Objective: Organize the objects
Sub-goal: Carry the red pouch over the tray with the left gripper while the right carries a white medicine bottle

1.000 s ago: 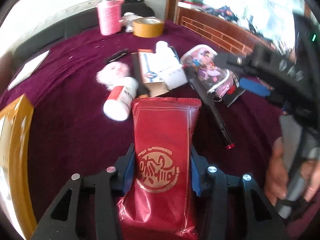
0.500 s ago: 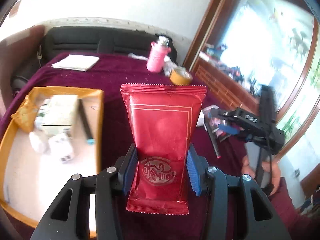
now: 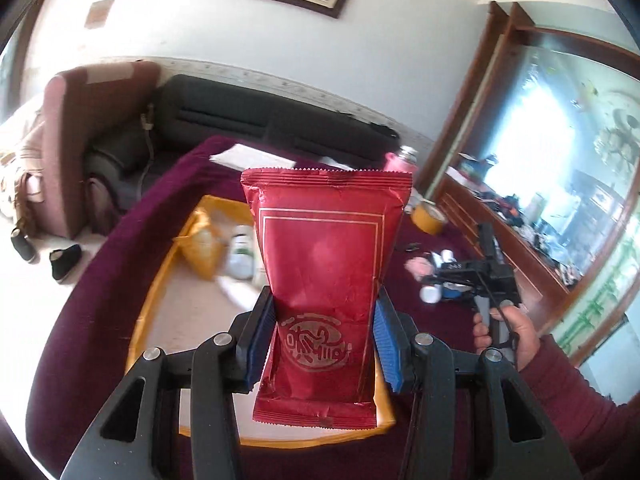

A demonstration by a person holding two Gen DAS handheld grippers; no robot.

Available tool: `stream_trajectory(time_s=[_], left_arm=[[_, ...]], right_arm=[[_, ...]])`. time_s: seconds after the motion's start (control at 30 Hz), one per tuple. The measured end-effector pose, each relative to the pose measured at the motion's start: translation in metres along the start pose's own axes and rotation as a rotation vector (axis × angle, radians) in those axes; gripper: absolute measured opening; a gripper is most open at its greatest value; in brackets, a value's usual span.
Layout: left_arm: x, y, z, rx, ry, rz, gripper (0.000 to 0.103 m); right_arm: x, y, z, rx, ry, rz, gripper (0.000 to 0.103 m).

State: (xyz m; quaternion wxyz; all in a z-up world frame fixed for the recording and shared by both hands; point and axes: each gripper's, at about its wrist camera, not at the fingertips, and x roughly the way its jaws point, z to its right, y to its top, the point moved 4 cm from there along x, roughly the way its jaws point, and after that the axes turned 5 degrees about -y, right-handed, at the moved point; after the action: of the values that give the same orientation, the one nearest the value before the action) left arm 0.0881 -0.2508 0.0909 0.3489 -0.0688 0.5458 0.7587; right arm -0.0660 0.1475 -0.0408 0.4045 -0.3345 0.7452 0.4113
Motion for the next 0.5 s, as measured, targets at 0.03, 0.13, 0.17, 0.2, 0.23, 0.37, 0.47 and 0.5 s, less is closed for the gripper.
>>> stream_trajectory(time_s=[0.03, 0.13, 0.17, 0.2, 0.23, 0.37, 0.47, 0.5], left_arm=[[0.0, -0.001, -0.009, -0.009, 0.009, -0.001, 0.041], [0.002, -0.004, -0.035, -0.039, 0.054, -0.015, 0.041], [0.003, -0.005, -0.04, -0.044, 0.066, -0.02, 0.041], [0.006, -0.006, -0.046, -0.049, 0.08, -0.027, 0.041], [0.008, -0.007, -0.053, -0.057, 0.096, -0.035, 0.041], [0.017, -0.008, -0.07, -0.07, 0.139, -0.068, 0.041], [0.028, -0.012, -0.079, -0.075, 0.167, -0.115, 0.041], [0.03, -0.013, -0.08, -0.075, 0.168, -0.125, 0.041]], right_arm=[[0.0, 0.002, -0.001, -0.003, -0.027, 0.021, 0.035], [0.0, 0.0, -0.004, -0.043, -0.095, 0.042, 0.032], [-0.002, 0.0, -0.004, -0.053, -0.098, 0.04, 0.032], [-0.004, -0.002, -0.005, -0.06, -0.084, 0.036, 0.032], [-0.007, -0.004, -0.006, -0.066, -0.065, 0.035, 0.032], [-0.04, -0.019, -0.017, -0.12, 0.045, 0.067, 0.032], [-0.062, -0.032, -0.042, -0.188, 0.133, 0.064, 0.033], [-0.066, -0.037, -0.051, -0.215, 0.16, 0.059, 0.033]])
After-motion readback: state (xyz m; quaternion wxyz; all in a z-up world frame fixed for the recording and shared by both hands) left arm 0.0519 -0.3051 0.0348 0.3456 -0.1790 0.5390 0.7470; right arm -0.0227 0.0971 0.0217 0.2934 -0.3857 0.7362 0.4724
